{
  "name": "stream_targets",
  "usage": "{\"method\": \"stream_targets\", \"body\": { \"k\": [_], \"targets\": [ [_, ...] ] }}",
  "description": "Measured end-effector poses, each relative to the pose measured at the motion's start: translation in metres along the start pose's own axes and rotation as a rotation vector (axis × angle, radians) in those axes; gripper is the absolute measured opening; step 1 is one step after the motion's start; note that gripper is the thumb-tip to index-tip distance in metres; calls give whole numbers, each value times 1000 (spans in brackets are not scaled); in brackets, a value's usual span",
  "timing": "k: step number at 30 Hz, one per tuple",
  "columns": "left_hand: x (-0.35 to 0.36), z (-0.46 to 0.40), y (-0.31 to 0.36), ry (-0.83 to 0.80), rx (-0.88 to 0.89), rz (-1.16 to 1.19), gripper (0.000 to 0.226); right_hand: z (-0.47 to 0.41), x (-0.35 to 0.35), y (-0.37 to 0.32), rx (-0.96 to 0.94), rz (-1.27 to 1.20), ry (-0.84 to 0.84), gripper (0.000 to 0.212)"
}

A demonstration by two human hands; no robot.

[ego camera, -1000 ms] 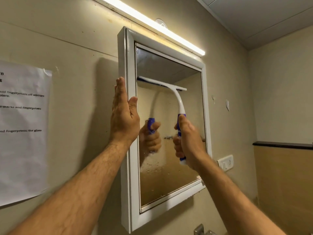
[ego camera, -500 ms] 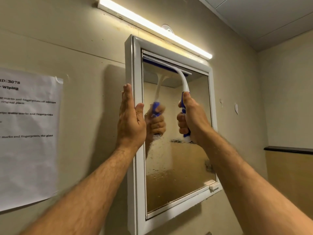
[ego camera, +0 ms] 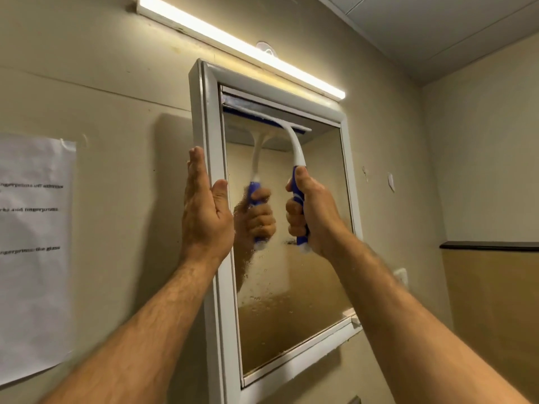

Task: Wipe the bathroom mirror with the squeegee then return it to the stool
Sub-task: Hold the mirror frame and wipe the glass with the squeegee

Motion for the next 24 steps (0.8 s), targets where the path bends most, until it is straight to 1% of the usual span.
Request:
{"method": "stream_targets", "body": {
  "k": [7,9,15,22,24],
  "targets": [
    [0,1,-1,5,-1,26,56,53,-19,54,43,21,66,36],
    [1,1,0,6,-1,33,56,55,-19,51,39,31,83,36],
    [1,6,-2,3,-20,31,56,24,-6,17,48,40,77,40],
    [0,25,-6,10,-35,40,57,65,-22,63,57,71,74,38],
    [0,26,-7,15,-35,33,56,69,-23,62,51,88,79,37]
  ]
}}
Point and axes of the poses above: each hand's wrist, its own z-axis away from the middle knuckle, its own x-axis out of the palm, y = z × x, the point moved 3 cm from there along -z, towards the middle knuckle, and after that the axes turned 6 degrees about -z, right-handed, at the moved point
